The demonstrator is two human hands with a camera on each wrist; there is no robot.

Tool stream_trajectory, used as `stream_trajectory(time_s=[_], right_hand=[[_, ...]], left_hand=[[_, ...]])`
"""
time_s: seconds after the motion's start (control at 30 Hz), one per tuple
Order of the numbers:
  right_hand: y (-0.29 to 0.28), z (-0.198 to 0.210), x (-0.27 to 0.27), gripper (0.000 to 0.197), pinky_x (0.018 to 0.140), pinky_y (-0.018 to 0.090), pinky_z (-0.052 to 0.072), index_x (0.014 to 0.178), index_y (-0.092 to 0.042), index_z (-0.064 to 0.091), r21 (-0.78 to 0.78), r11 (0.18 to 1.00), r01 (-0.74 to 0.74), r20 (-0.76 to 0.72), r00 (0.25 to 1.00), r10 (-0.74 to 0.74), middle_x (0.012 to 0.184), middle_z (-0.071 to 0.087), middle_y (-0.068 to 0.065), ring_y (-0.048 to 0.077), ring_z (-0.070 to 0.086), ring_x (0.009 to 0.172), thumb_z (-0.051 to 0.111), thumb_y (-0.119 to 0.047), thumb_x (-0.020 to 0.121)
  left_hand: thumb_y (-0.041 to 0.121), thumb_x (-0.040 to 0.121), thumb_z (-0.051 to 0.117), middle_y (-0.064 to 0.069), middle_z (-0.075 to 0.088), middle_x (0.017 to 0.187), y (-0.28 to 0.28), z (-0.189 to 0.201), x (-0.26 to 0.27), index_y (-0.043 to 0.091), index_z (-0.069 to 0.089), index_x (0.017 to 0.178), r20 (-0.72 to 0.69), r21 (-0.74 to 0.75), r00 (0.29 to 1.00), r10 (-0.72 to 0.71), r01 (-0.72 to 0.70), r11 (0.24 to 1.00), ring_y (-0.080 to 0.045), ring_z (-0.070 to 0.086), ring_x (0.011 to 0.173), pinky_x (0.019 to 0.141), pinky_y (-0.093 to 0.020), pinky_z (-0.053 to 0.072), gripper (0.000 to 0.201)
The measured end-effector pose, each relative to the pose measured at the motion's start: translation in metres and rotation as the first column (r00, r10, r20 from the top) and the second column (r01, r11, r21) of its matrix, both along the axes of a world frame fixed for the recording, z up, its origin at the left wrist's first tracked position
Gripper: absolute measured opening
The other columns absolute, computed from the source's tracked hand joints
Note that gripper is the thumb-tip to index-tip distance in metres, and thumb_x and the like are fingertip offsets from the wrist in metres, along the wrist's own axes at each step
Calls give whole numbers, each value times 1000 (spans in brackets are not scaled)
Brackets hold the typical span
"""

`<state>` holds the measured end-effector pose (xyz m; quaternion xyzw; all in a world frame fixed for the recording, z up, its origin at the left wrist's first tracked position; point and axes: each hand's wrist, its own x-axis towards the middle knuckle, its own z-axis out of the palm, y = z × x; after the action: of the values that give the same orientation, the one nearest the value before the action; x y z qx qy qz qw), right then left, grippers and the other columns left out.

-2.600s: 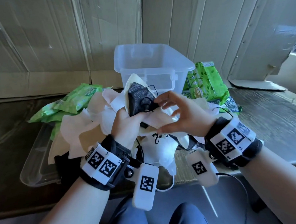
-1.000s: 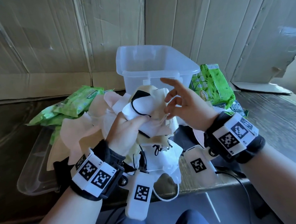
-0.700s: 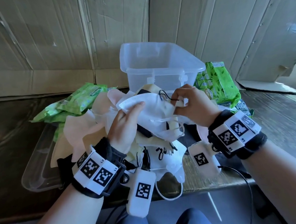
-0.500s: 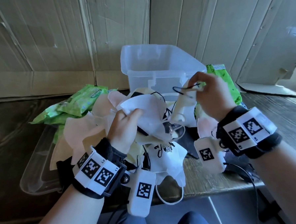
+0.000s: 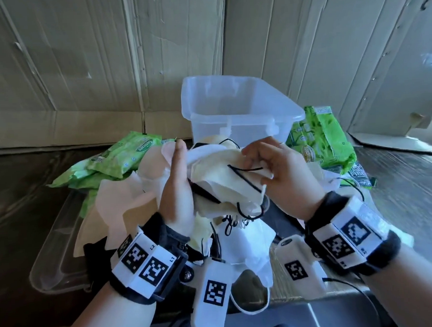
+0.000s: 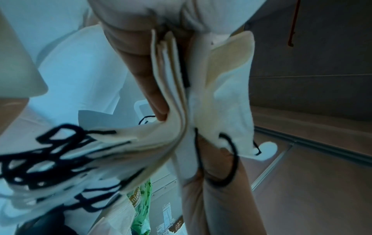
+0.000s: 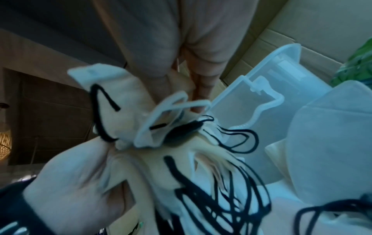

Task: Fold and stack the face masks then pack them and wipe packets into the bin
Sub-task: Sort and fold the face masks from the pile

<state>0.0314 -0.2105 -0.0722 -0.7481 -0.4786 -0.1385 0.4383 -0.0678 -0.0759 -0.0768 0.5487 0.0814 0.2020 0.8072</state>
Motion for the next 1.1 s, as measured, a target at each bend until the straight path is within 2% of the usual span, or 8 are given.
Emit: stream_trajectory(time_s=[0.2, 0.33, 0.43, 0.57, 0.67, 0.77, 0.9, 1.1], right_hand=[[-7, -1, 1, 30, 80, -2, 33, 78, -15, 69, -122, 992, 15, -19, 1000, -17, 104, 57, 1, -20, 48, 90, 47, 2, 65], [-14, 8, 8, 52, 80, 18, 42, 83, -35, 59, 66, 993, 98, -158, 984, -87, 92, 64, -8, 1, 59, 87, 29, -2, 57], [-17, 19, 12, 32, 83, 26, 43, 105, -27, 57, 223, 953, 205, -256, 956, -145, 93, 65, -9, 6, 58, 89, 39, -20, 79], [-11, 23, 3, 48, 75, 18, 38, 119, -20, 54, -152, 962, 226, -155, 956, -249, 90, 60, -6, 10, 56, 85, 71, -34, 77], [-6, 17, 5, 37, 62, 17, 39, 93, -23, 62, -153, 962, 226, -197, 947, -254, 66, 53, -5, 6, 49, 60, 82, -22, 63], [-10, 18, 10, 31, 65, 42, 47, 60, -24, 56, -66, 980, 186, -340, 920, -197, 65, 60, 16, 18, 50, 60, 84, -11, 59], [-21, 29, 16, 38, 56, 30, 32, 53, -20, 45, 31, 964, 266, -348, 906, -239, 53, 44, 2, 17, 37, 53, 78, -6, 66], [-28, 38, 21, 33, 59, 32, 30, 58, -14, 45, 84, 963, 256, -360, 909, -210, 64, 48, 13, 23, 41, 62, 73, 0, 71]], left_hand=[[1, 85, 56, -9, 68, 83, 1, -6, 0, 17, 71, 97, -86, 157, 996, 38, -24, 987, -25, 65, 67, 59, -57, 55, 25], [-1, 86, 56, -8, 72, 87, 6, -11, 2, 22, 75, 85, -54, 216, 994, 96, -83, 973, -34, 67, 87, 71, -59, 55, 30], [-1, 89, 53, 5, 73, 85, 4, -11, 3, 29, 75, 86, -30, 250, 996, 84, -74, 965, -22, 67, 87, 75, -52, 55, 37], [1, 90, 54, 12, 73, 86, -5, -10, 4, 28, 75, 83, 56, 305, 996, 64, -79, 949, -4, 67, 88, 81, -29, 52, 35], [14, 91, 57, 19, 71, 78, -4, -13, 5, 29, 73, 72, 50, 304, 989, 138, -147, 941, 8, 64, 84, 78, -10, 46, 29], [40, 86, 61, 11, 67, 91, 6, -18, 5, 21, 66, 89, -30, 263, 979, 204, -189, 946, 2, 60, 93, 92, -24, 44, 20], [14, 90, 51, 4, 59, 65, 12, -18, 8, 17, 65, 62, 72, 315, 969, 237, -247, 916, -7, 54, 68, 72, -21, 43, 31], [1, 80, 64, 11, 72, 85, 11, -18, 10, 30, 70, 88, 133, 395, 982, 132, -175, 902, -6, 65, 86, 85, -23, 50, 31]])
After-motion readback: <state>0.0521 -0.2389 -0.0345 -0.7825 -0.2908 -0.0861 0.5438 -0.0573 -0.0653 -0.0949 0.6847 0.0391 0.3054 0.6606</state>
